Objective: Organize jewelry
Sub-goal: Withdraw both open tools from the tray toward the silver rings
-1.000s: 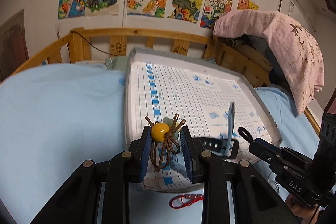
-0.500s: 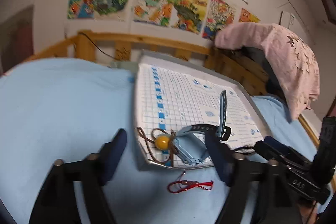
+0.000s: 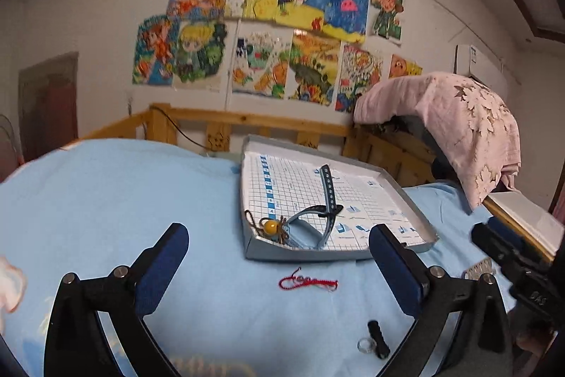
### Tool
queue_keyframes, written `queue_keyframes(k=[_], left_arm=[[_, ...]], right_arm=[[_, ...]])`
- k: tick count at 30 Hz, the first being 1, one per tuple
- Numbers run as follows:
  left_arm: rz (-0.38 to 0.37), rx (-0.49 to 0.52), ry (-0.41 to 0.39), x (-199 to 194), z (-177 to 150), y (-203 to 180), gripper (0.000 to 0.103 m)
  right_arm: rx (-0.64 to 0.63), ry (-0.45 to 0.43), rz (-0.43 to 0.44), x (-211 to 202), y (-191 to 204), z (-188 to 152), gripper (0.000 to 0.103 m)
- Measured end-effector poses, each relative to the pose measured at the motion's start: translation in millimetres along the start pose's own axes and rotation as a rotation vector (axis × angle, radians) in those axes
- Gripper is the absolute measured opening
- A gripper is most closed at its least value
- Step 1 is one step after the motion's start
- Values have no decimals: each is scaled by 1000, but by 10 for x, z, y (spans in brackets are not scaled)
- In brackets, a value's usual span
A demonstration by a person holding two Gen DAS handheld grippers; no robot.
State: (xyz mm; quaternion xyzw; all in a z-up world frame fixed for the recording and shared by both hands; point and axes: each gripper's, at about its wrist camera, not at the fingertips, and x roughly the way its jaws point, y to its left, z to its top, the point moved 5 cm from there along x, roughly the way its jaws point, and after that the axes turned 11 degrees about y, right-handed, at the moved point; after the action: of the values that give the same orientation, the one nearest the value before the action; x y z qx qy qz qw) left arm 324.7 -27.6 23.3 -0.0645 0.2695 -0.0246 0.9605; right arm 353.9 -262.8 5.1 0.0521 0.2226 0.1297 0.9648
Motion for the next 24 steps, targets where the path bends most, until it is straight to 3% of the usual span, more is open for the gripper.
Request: queue_keyframes(k=[4, 10, 18, 24], left_arm=[[30, 10, -69, -383, -198, -48, 103], [36, -2, -102, -810, -537, -77, 103], [53, 24, -99, -1145, -1041, -180, 103], [109, 31, -93, -1268, -1362, -191, 103]], right_arm=[[-26, -59, -11, -447, 63, -104, 91], [-23, -80, -13, -989, 85, -388, 92], [-12, -83, -59, -1468, 38, -838, 92], [-33, -104, -122, -1744, -12, -1124, 92]])
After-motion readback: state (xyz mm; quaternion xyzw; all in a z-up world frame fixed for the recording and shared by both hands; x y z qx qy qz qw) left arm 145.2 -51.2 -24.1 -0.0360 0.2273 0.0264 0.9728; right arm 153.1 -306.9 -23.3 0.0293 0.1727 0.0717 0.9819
